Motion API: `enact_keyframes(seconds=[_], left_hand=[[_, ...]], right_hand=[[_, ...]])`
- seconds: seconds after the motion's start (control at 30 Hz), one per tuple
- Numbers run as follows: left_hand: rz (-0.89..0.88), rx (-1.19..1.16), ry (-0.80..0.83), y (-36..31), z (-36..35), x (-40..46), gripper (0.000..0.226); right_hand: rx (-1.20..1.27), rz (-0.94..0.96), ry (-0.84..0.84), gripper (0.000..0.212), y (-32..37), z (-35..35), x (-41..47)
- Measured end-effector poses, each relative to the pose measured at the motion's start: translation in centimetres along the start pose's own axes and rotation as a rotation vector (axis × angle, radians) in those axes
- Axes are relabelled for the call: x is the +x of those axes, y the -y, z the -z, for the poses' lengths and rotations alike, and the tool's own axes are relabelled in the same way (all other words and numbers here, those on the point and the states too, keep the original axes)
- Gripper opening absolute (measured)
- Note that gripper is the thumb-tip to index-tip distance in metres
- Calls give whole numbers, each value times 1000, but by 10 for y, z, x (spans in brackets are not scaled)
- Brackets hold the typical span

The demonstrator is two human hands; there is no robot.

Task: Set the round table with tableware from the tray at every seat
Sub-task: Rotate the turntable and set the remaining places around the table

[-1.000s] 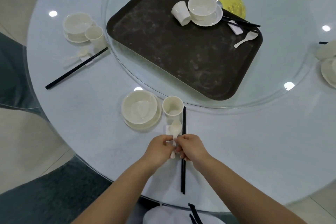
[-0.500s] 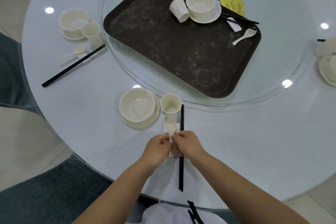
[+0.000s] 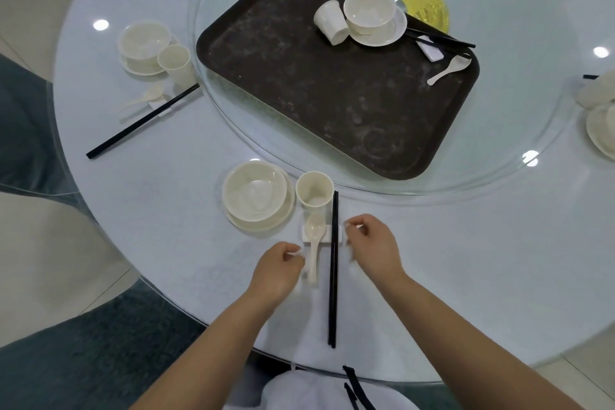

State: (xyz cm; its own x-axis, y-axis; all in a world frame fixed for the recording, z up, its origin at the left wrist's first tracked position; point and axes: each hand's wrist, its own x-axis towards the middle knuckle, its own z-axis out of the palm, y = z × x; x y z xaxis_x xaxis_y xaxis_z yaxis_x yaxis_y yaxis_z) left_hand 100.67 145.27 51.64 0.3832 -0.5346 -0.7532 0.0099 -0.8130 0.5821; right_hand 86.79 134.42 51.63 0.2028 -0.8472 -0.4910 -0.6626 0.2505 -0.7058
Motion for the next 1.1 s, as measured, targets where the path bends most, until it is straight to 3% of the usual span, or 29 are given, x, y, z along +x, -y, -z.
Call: enact_keyframes(seconds=[0.07, 0.17, 0.3, 0.43, 0.87, 1.0, 1.1], left_hand=[[-41, 7, -64, -2, 5, 0, 27], [-102, -11, -140, -10, 11, 0, 21], [-185, -46, -220, -24, 18, -4, 14], [-216, -119, -257, -40, 20, -6, 12], [-345, -150, -226, -85, 16, -22, 15], [-376, -108, -205, -88, 17, -27, 14], [-401, -65, -173, -90, 19, -33, 13]], right_hand=[[-81, 182, -165, 11, 3, 11, 7], [-302, 409, -305, 35, 10, 25, 26], [-675, 320, -107, 67, 13, 34, 52], [-863, 287, -26, 69, 5, 41, 64], [-911, 303, -16, 72, -10, 59, 67], [-821, 241, -28, 71, -4, 65, 62], [-604, 212, -70, 64, 9, 63, 53]])
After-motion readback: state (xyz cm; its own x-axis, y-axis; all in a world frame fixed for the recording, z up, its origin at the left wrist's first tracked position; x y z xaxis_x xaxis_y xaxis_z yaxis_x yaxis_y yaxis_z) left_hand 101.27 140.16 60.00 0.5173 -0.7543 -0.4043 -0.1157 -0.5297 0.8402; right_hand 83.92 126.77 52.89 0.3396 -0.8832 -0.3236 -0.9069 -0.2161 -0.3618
